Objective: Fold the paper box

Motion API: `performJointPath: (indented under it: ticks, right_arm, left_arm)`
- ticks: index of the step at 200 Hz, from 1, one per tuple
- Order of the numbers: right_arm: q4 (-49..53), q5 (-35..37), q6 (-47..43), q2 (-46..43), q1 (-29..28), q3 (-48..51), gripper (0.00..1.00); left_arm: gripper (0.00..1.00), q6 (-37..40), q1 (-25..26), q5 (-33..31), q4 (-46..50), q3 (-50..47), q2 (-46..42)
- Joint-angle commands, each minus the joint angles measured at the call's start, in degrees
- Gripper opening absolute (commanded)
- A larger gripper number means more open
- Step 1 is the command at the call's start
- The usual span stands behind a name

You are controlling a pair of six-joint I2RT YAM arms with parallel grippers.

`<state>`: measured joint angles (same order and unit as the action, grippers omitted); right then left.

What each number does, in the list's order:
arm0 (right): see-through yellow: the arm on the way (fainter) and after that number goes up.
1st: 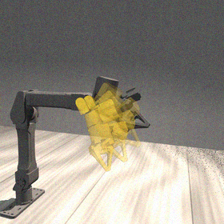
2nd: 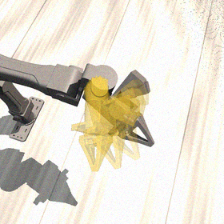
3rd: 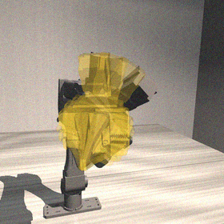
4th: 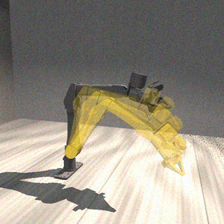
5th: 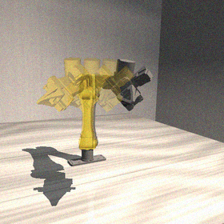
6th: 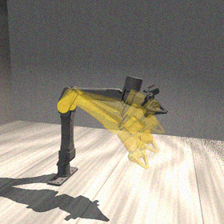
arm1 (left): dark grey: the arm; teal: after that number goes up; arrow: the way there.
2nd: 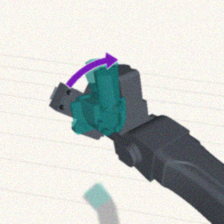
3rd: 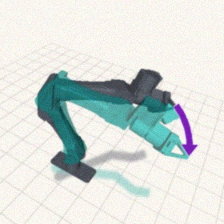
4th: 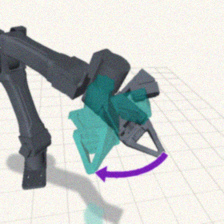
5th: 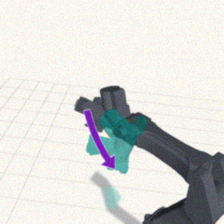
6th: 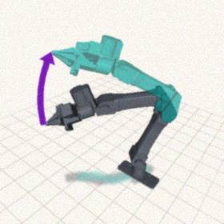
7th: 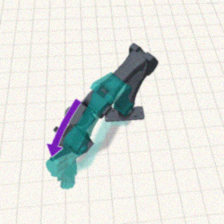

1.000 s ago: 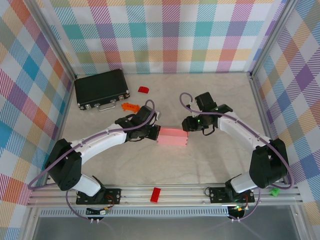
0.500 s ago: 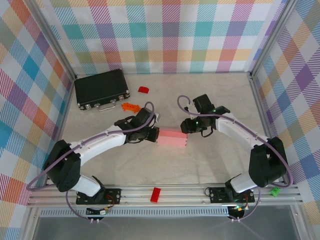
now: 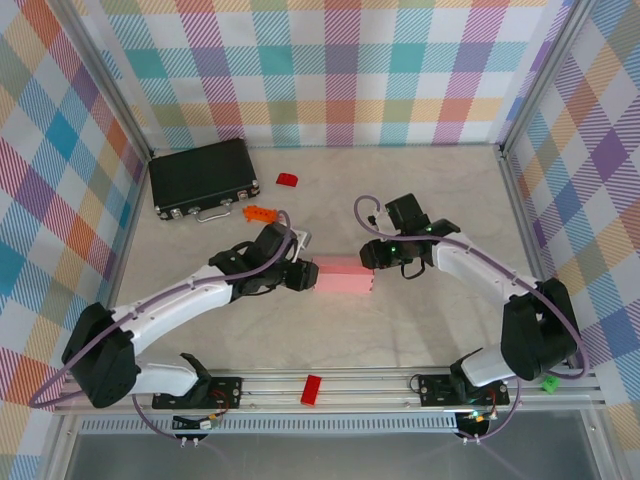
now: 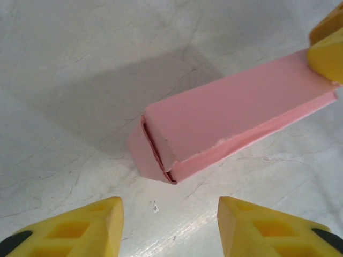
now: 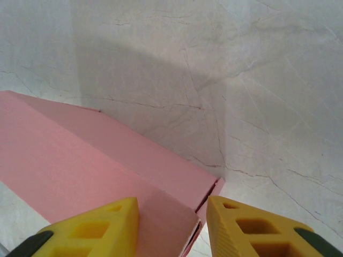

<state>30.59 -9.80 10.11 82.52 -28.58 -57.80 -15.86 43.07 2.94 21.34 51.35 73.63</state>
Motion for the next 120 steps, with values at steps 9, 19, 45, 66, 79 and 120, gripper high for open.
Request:
performJointPath:
  ticks: [9,19,45,66,79,120]
  right_arm:
    - [1.25,3.56,0.07,-0.35,-0.52,3.28,0.39]
    - [0.72,3.47,0.09,-0.76,-0.60,3.65,0.39]
    - [-0.26,3.56,0.09,-1.30,-0.75,4.27,0.39]
    - [-0.87,3.56,0.12,-1.40,-0.95,4.75,0.39]
    - [-1.27,3.39,-0.06,-1.44,-1.13,5.06,0.39]
    - [-2.96,3.13,-0.09,-2.48,-1.99,6.67,0.38]
  left_arm:
    - [0.60,-3.06,0.41,-1.07,-4.91,-1.43,-3.33]
    - [0.64,-4.44,0.35,-2.06,-7.24,-0.94,-2.79]
    - [0.66,-6.85,0.02,-2.34,-7.78,1.05,0.64]
    - [0.64,-7.65,-0.16,-1.11,-8.42,2.22,3.80]
    - [0.61,-7.61,-0.13,-0.24,-7.60,3.20,5.72]
    - [0.54,-7.85,-0.22,2.66,-8.16,1.59,7.64]
